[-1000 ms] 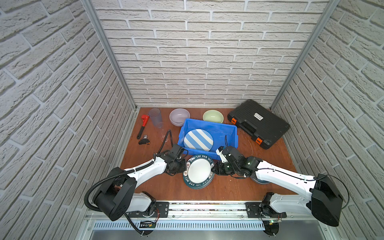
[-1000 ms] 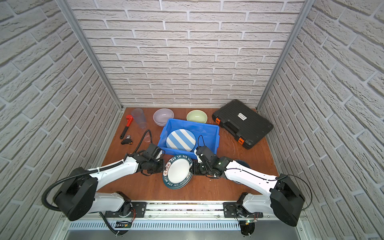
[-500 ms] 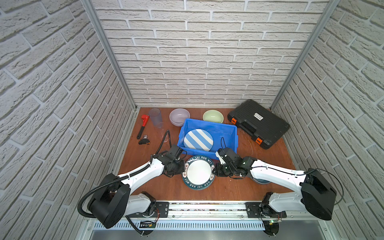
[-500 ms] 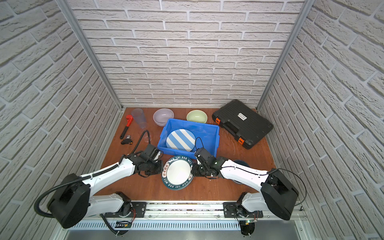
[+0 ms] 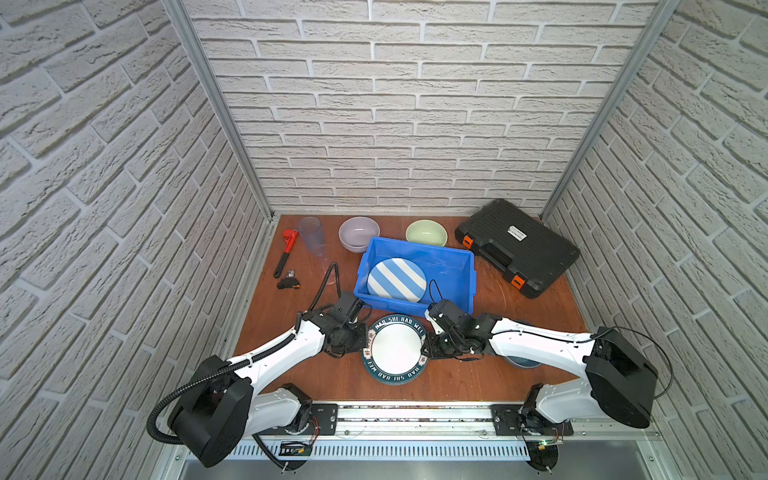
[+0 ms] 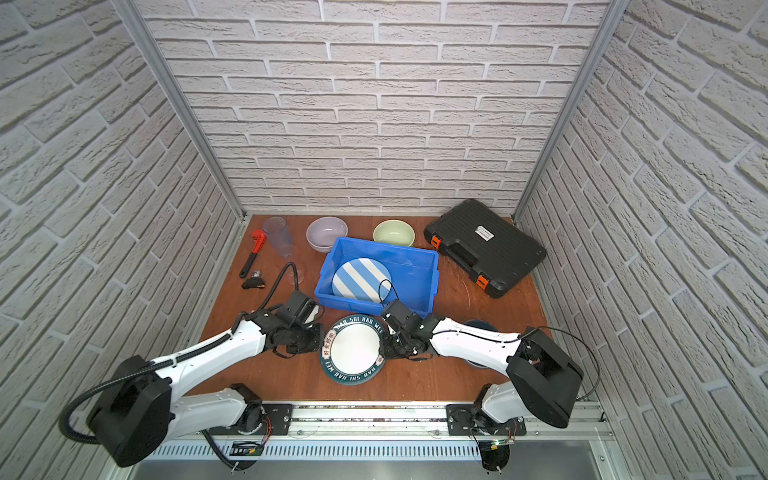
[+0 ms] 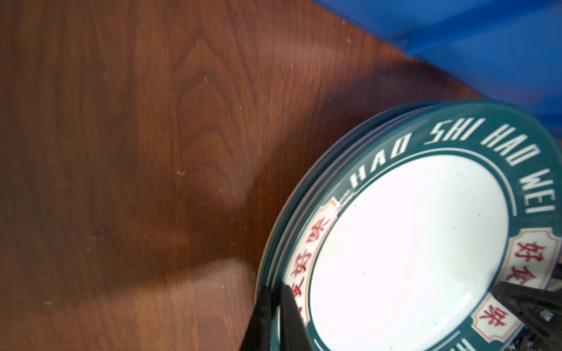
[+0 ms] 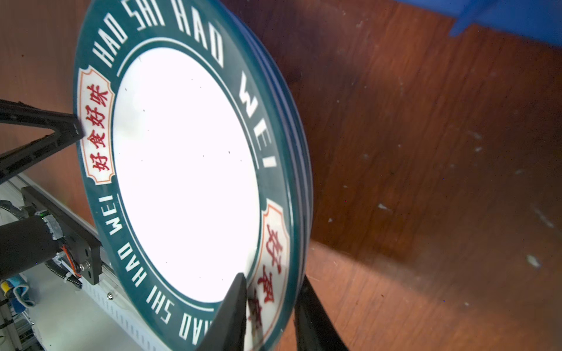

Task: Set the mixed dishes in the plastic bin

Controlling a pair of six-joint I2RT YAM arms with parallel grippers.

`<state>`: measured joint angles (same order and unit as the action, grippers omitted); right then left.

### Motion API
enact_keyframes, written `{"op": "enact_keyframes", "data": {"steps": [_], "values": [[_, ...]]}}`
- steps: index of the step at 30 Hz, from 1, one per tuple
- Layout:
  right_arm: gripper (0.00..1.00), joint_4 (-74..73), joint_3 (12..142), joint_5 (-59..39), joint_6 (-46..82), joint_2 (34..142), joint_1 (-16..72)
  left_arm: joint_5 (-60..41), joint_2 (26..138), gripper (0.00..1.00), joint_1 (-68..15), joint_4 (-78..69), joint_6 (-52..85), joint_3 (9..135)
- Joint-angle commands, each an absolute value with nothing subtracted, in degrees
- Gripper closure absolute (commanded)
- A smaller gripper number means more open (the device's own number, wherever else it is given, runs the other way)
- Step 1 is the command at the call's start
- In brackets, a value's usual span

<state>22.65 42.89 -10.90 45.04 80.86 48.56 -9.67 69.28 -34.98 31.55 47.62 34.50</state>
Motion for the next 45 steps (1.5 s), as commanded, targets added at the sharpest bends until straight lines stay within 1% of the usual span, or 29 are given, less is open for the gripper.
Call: {"op": "enact_keyframes", "data": {"steps": [1, 6, 12, 15, 19, 27, 45], "values": [[0.69, 24.4, 44.8, -10.9, 43.3, 79.3, 49.3, -9.0, 71.4, 0.91, -35.5, 38.5, 47.5, 31.7], [0.69, 27.4, 46.2, -9.4, 43.4, 79.4, 49.3, -9.1, 71.8, 0.92, -35.5, 38.6, 47.5, 31.9], [0.61, 30.8, 48.0, -7.3, 43.2, 76.8, 49.3, -8.8, 71.7, 0.92, -35.5, 38.7, 47.5, 31.7], [0.6, 32.3, 48.7, -6.2, 43.3, 75.2, 49.3, -8.8, 71.8, 0.92, -35.5, 38.6, 47.5, 31.7], [0.6, 32.6, 48.6, -5.8, 43.8, 73.9, 49.2, -8.7, 71.8, 0.91, -35.5, 38.6, 47.5, 31.6], [0.63, 30.7, 46.9, -6.0, 45.1, 74.9, 49.2, -8.7, 71.6, 0.92, -35.5, 38.6, 47.6, 31.6], [0.67, 23.7, 44.0, -9.4, 47.2, 75.4, 48.3, -8.5, 72.0, 0.91, -35.5, 38.6, 47.5, 31.8]]}}
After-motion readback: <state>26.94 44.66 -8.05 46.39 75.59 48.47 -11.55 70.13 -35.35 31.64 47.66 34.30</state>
